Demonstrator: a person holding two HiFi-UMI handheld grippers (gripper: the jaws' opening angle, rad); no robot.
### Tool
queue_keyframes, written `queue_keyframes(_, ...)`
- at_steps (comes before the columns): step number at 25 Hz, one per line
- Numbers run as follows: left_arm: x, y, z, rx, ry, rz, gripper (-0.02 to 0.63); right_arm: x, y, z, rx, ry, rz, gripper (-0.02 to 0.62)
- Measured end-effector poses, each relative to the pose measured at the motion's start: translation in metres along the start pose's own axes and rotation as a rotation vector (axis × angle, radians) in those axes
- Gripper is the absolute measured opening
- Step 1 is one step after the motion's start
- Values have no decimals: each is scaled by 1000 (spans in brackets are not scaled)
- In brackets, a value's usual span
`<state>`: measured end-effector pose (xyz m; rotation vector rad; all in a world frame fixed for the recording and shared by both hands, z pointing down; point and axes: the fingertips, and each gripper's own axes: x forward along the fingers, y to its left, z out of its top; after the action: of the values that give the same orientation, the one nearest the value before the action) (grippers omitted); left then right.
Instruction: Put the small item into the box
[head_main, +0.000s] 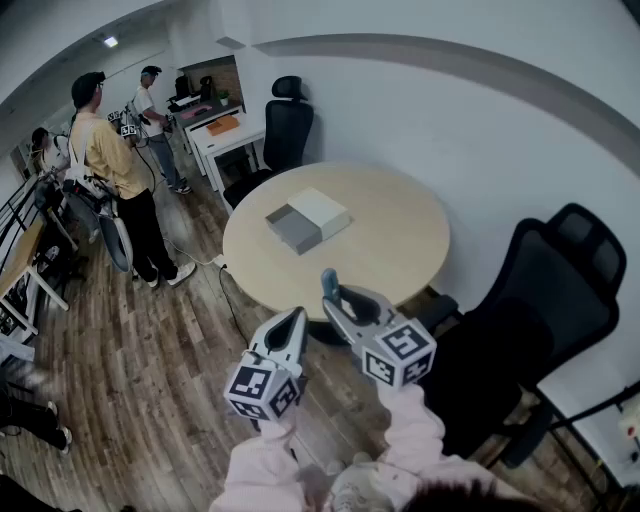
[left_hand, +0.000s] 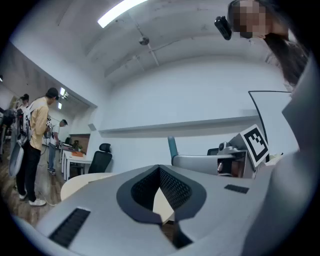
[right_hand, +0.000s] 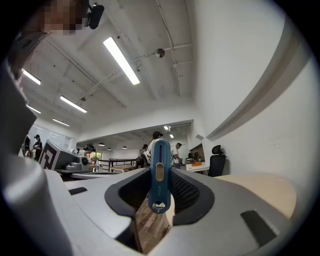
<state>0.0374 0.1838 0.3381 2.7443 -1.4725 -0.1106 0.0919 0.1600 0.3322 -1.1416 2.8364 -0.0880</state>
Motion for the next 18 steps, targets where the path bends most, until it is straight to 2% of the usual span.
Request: queue_keyframes(18,20,4,-9,-26,8,24,11,6,-22,-4,21,8,17,126)
